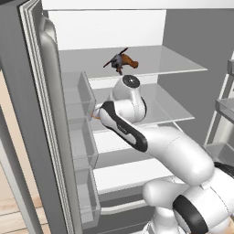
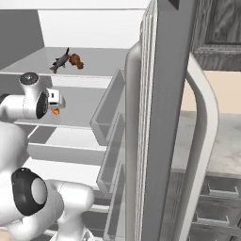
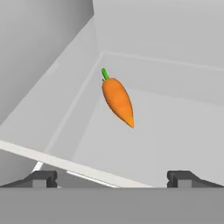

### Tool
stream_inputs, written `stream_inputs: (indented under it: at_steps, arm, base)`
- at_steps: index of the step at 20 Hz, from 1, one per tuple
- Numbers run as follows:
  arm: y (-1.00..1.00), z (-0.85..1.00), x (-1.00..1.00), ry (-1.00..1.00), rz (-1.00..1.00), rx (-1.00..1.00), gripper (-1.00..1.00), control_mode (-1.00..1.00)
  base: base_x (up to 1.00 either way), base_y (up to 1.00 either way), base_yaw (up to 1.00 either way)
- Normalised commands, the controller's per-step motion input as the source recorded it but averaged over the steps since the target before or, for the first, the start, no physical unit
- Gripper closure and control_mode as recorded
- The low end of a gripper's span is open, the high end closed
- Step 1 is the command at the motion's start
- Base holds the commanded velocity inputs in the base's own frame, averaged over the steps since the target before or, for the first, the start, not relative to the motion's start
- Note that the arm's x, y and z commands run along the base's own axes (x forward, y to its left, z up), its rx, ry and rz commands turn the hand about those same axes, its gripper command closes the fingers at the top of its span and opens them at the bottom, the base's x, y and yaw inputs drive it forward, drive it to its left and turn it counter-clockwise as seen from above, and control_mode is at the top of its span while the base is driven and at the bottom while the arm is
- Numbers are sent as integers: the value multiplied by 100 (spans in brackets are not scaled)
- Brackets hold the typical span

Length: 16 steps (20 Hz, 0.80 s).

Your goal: Gather the carrot and potato from the fridge and place them on a tray on the dining counter. Then gather the fish and chicken drumstick from the fridge and place them on the other tray.

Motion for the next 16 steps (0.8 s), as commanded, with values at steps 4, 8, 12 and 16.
stream_inputs:
  at_steps: [4,8,12,16]
  arm:
    - [0,-21,32,3,0,-4,-100,-100]
    - [9,-23,68,0,0,-1,-100,-100]
    - [25,-27,75,0,0,0,-100,-100]
    - [34,-34,70,0,0,-3,-100,-100]
  base:
    - [0,0,0]
    - [0,0,0]
    - [0,0,0]
    - [0,0,0]
